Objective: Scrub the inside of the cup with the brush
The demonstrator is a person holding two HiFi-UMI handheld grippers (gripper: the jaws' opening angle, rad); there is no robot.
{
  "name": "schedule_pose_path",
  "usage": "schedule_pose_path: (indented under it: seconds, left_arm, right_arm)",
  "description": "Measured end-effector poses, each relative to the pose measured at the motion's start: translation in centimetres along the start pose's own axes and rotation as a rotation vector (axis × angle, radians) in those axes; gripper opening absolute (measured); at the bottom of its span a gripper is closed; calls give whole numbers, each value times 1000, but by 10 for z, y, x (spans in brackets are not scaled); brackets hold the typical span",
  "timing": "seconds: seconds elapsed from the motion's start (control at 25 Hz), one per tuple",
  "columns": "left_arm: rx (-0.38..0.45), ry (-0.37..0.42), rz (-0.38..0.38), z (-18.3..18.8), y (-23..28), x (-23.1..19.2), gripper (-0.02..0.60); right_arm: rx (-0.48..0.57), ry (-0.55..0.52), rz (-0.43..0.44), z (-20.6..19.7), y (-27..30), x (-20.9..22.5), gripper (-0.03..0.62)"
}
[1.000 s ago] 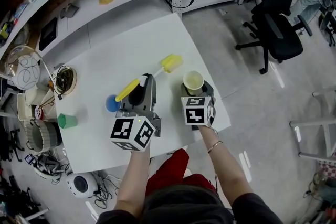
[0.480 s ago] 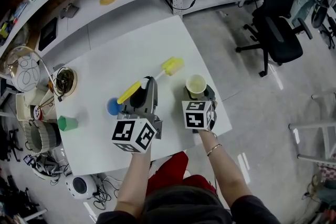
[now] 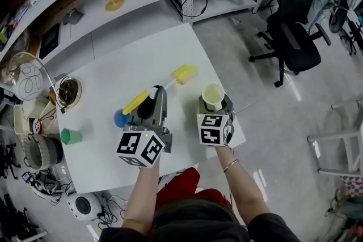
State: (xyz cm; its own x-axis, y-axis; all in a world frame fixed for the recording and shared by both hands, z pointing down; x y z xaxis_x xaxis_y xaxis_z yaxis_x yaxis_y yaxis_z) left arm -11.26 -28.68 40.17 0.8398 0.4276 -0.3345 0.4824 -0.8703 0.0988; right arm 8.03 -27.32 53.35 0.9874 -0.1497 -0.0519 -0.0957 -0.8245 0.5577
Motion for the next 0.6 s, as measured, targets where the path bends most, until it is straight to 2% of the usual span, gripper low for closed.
schedule_pose_path:
  seconds: [0.28,0.6]
  left_arm:
    - [38,-32,-27,14,-13,12,43]
    - [118,-41,-73,41,-40,41,43]
  right_arm:
    - [43,-112,-61,23,-21,11,267]
    - [84,-219,-107,39,-48,22,267]
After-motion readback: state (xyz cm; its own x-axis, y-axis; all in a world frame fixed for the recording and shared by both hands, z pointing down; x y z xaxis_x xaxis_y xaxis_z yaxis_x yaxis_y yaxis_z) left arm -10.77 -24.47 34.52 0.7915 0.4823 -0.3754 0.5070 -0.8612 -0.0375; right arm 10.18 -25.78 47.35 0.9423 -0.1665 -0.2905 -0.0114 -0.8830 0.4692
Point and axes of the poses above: the fingertips, and each gripper's own axes: y forward along the fingers, x to its right, z out of its top, the point moved 6 cm from there along -y, backward along the fingers, and after that the axes turned 9 degrees about z, right-handed, at the moved point
